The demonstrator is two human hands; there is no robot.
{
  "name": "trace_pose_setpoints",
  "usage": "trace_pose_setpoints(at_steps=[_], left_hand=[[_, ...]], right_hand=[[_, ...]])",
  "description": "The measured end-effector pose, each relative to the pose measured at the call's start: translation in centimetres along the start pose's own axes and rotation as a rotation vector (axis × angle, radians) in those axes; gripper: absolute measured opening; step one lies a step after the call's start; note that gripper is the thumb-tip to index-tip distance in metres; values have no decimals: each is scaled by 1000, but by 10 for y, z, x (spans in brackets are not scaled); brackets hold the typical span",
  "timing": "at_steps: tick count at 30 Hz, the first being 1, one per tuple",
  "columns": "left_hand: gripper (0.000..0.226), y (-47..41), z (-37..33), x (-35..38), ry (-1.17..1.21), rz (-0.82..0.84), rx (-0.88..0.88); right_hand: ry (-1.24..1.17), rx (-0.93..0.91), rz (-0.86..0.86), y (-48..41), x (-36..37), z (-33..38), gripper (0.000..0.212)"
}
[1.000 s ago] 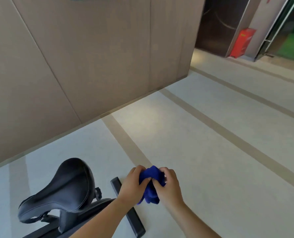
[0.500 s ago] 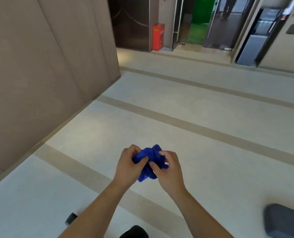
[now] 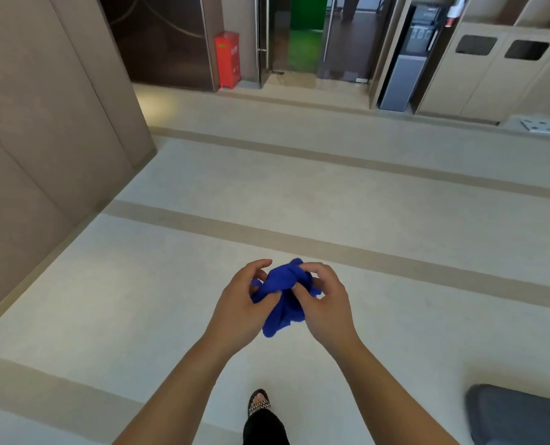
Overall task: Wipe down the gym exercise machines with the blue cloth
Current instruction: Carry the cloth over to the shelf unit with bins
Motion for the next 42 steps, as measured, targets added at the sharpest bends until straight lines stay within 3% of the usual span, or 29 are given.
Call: trace_pose_setpoints(at_steps=[8,19,27,42], left_hand=[[19,-161,-37,2,-34,51,126],[18,-384,-89,98,-68,255,201],[14,-571,-158,173,-194,423,258],[22,-932,-228,290,-181,446,303]], right_hand=[[-41,18,-114,-133,-20,9,28],[-28,0,-316,-334,-108,-4,21],[-36,0,-356,-507,-199,2,24],[93,57,-336,-857,-308,-24,17]])
Point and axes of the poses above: each hand's wrist, its own y-axis away from the middle knuckle, its own x-axis out of the palm, z = x × y, the point moved 9 cm from there along -y, towards the middle knuckle, and after that the axes turned 13 degrees about -y, right-handed, at the moved point
